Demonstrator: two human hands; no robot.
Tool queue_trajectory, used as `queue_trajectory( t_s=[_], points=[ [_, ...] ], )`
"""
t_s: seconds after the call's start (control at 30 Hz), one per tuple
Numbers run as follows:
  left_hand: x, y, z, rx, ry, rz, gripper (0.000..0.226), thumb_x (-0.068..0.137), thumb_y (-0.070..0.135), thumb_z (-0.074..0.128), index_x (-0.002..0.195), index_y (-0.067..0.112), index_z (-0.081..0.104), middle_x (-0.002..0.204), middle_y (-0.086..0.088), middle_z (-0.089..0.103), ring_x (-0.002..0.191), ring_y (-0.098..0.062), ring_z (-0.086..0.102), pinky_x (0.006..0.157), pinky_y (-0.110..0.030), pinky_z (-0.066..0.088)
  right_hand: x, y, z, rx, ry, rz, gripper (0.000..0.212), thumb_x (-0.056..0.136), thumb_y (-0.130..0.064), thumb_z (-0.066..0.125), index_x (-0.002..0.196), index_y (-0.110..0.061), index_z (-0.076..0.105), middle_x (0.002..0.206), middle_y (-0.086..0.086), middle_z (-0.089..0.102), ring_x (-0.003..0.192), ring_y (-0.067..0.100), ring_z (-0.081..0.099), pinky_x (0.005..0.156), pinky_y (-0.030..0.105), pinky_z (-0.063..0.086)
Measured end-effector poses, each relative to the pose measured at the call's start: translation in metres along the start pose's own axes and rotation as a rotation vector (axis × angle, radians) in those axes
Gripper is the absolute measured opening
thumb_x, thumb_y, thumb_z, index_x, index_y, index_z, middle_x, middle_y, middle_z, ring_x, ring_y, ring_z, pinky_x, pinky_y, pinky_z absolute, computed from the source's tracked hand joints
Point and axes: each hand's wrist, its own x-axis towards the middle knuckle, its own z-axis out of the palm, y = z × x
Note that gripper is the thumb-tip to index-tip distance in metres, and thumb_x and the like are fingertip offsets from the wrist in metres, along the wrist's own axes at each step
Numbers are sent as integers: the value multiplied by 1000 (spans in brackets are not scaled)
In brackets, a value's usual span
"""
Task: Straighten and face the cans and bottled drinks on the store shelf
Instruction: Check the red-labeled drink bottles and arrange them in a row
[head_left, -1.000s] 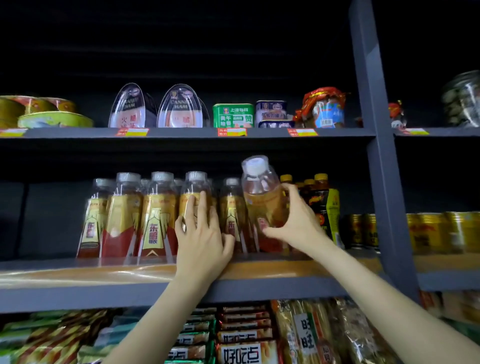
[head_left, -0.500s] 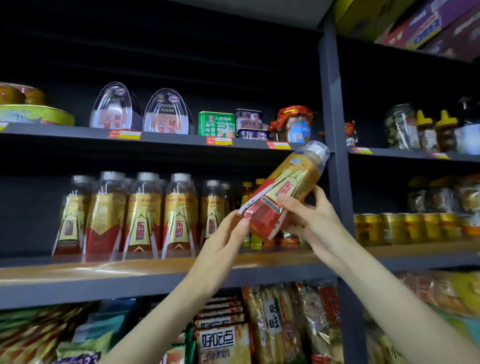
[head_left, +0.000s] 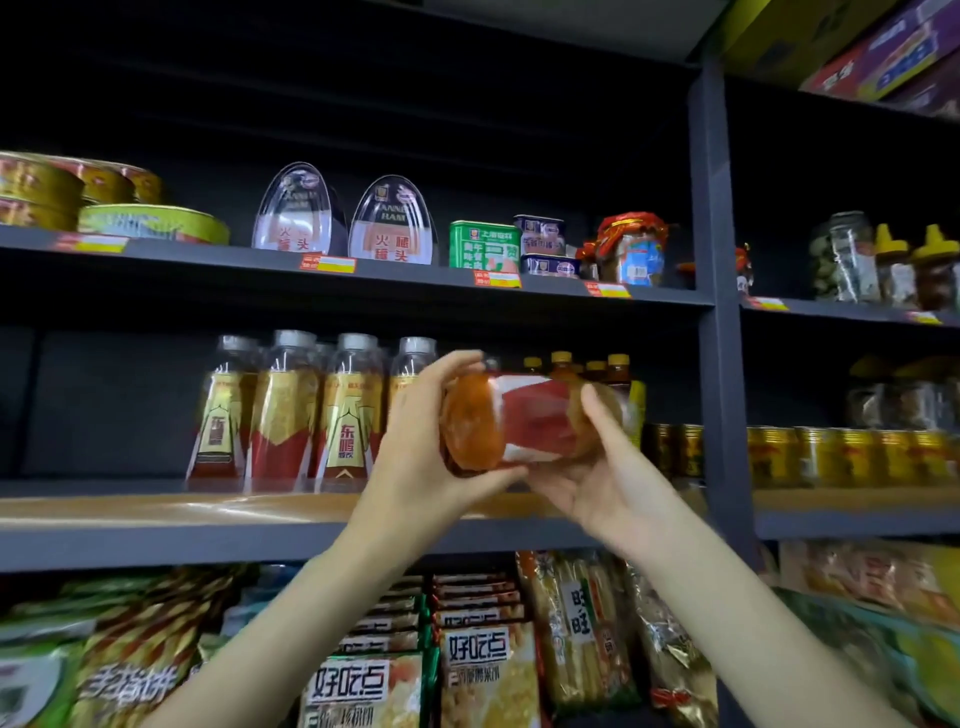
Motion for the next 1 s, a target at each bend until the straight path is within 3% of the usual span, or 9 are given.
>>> queue_trajectory(
  t_s=[0.13, 0.3, 0.37, 0.43, 0.53, 0.67, 0.8, 0.9, 1.0],
  points=[
    [-10, 13, 3, -240, 32, -163, 79, 62, 44, 82, 128, 33, 39, 126, 16, 43, 115, 3, 48, 89, -20, 48, 2, 13, 0, -10, 12, 43, 58, 80, -52, 59, 117, -7, 62, 105, 18, 70, 95, 29, 70, 78, 36, 57],
    [-11, 12, -12, -476, -99, -342, 59, 67, 37, 73, 122, 34, 50, 121, 17, 52, 107, -6, 59, 79, -20, 53, 5, 5, -5, -73, 50, 9, 57, 78, -50, 62, 121, -12, 58, 106, 17, 70, 94, 28, 70, 79, 38, 56],
    [-9, 3, -15, -620, -182, -486, 53, 72, 46, 71, 121, 34, 52, 122, 10, 56, 104, -9, 63, 83, -25, 54, 4, 2, -6, -126, 58, -62, 60, 73, -44, 66, 124, -15, 55, 109, 15, 70, 94, 27, 70, 76, 37, 56],
    [-11, -6, -15, -630, -285, -596, 62, 69, 53, 72, 123, 31, 51, 121, 3, 60, 104, -12, 63, 92, -33, 51, 1, -1, -6, -275, 48, -171, 65, 68, -37, 70, 128, -19, 51, 114, 11, 69, 94, 25, 70, 72, 34, 57],
    [-16, -12, -10, -458, -350, -585, 71, 58, 55, 79, 120, 34, 51, 114, 8, 62, 104, -9, 61, 93, -30, 47, -6, -2, -6, -427, 6, -279, 73, 61, -26, 74, 129, -27, 47, 106, 5, 72, 94, 25, 70, 74, 34, 56],
    [-18, -9, -4, -297, -141, -489, 72, 60, 41, 77, 124, 32, 47, 110, 19, 53, 99, 2, 54, 71, -10, 47, -6, -4, -1, -455, 9, -280, 67, 69, -25, 73, 131, -22, 46, 112, 5, 69, 103, 22, 67, 82, 38, 57],
    [-22, -11, 2, 72, -75, -198, 76, 64, 32, 81, 129, 33, 41, 112, 30, 34, 111, 1, 42, 91, -17, 44, -1, -3, 8, -412, 43, -209, 73, 67, -30, 74, 132, -13, 45, 118, 8, 65, 109, 21, 63, 90, 44, 54],
    [-21, -16, -3, -37, -131, -190, 65, 64, 39, 76, 117, 44, 39, 120, 29, 35, 117, 0, 40, 88, -17, 46, -2, -4, 6, -401, 33, -266, 71, 61, -27, 76, 126, -14, 50, 116, 8, 66, 106, 21, 65, 88, 41, 55],
    [-18, -24, -9, -340, -301, -413, 65, 63, 45, 80, 116, 47, 43, 126, 16, 44, 114, -10, 51, 83, -24, 54, -5, -8, 1, -457, -41, -297, 62, 60, -23, 75, 118, -16, 55, 114, 8, 67, 104, 22, 66, 83, 39, 55]
  ],
)
